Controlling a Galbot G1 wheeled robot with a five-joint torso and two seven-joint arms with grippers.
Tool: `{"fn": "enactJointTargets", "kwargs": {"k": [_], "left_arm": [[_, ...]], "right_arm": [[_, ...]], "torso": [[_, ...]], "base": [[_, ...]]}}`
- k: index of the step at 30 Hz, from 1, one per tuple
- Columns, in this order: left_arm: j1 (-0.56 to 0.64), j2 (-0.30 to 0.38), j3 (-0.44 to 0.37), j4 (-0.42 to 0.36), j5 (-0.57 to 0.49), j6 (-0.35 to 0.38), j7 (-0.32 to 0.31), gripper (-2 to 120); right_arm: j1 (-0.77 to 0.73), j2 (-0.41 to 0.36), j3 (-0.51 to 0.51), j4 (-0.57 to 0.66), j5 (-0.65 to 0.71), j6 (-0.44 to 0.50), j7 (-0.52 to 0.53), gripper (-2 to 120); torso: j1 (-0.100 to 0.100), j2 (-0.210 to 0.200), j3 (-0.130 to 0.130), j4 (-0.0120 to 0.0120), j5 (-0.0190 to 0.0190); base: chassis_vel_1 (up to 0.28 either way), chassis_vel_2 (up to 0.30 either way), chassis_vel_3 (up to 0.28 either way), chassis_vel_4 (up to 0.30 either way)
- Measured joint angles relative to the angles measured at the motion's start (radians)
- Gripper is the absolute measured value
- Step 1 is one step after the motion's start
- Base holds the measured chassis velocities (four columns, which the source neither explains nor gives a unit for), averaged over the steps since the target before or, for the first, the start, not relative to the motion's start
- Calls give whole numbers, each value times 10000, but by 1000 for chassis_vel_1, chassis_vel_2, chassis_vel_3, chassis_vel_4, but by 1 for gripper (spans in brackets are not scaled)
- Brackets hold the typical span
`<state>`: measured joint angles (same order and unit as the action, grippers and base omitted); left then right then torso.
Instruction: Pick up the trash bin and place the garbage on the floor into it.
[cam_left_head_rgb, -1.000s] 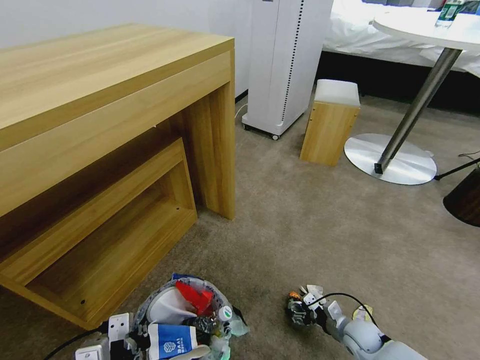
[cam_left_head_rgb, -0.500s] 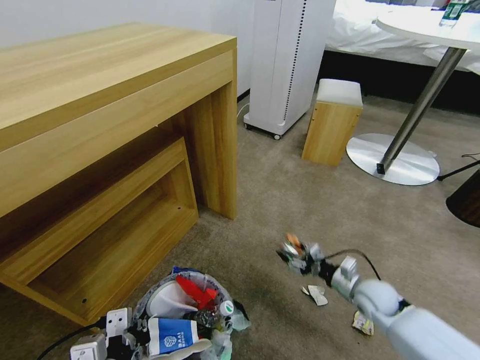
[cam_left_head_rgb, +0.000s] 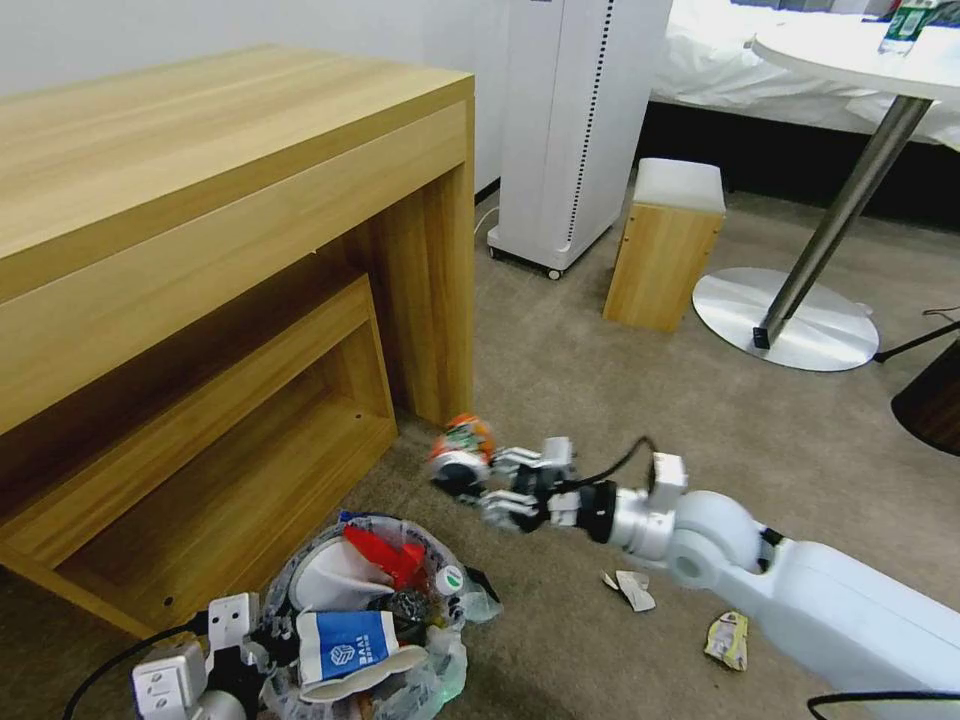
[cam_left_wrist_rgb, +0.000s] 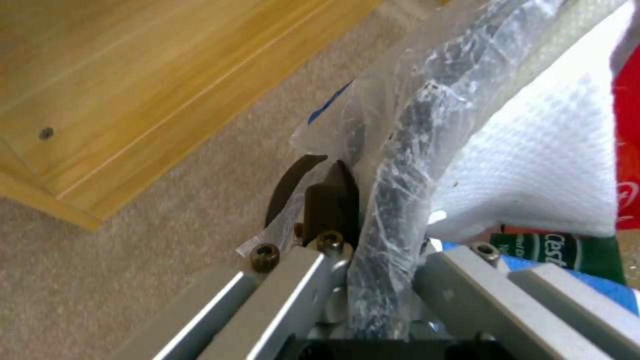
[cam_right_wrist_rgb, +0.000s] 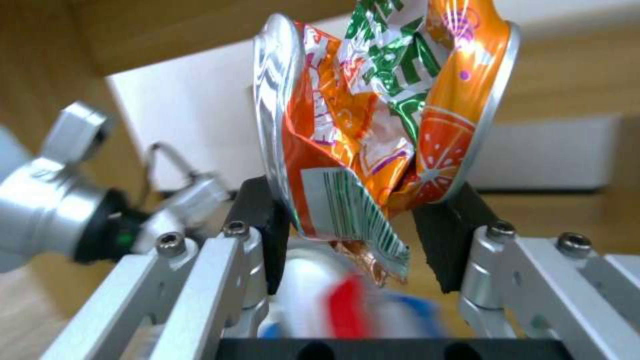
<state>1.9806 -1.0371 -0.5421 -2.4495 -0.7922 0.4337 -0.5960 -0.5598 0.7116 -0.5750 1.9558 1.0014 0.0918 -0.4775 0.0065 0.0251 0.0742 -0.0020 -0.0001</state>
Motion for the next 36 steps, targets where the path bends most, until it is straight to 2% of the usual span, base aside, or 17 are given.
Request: {"fn": "enactJointTargets", "kwargs": {"k": [3,4,6,12,16,19,21,24,27,29,31,36], "left_arm": [[13,-85,62,41,158,1,30,0],[13,-85,62,41,158,1,30,0],[53,-132,69,58,245,10,71,0],[51,59,-199,25,54,-92,-12,0],[183,-122,10,96,466,-98,73,0],[192,-330,186,171,773,-73,169,0],[279,-383,236,226,1011,-108,230,0],[315,-366,235,281,1103,-128,273,0],[362,-392,262,290,1257,-133,308,0],[383,-413,292,295,1336,-134,319,0],[421,-503,363,338,1580,-141,431,0],[302,-408,248,258,1313,-107,452,0]], "right_arm": [[657,465,-1401,-189,43,-99,406,39],[657,465,-1401,-189,43,-99,406,39],[863,737,-2122,-374,55,-143,635,39],[966,964,-2837,-518,5,-220,785,39],[1057,908,-3158,-605,-251,-190,684,39],[1137,789,-3256,-579,-361,-192,517,44],[1206,689,-3242,-580,-447,-189,329,55],[1266,670,-3177,-610,-459,-188,253,63],[1432,686,-3126,-598,-436,-198,244,80],[1506,694,-3136,-576,-419,-198,251,82],[1649,712,-3162,-588,-418,-198,261,92],[1838,775,-3003,-602,-374,-104,404,100]], "torso": [[0,1,0,1,0],[0,1,0,1,0],[-1,0,0,0,1],[-1,0,-1,-3,3],[-1,0,0,-2,3],[-1,0,-1,-1,0],[-2,0,-1,-1,3],[-1,1,-1,-1,2],[-1,1,0,-1,3],[-2,1,-1,-1,3],[-1,1,-1,0,2],[-2,0,0,0,2]], "base": [[0,0,0,0],[0,0,0,0],[0,0,0,0],[0,0,0,0],[0,0,0,0],[0,0,0,0],[0,0,0,0],[0,0,0,0],[0,0,0,0],[0,0,0,0],[0,0,0,0],[0,0,0,0]]}}
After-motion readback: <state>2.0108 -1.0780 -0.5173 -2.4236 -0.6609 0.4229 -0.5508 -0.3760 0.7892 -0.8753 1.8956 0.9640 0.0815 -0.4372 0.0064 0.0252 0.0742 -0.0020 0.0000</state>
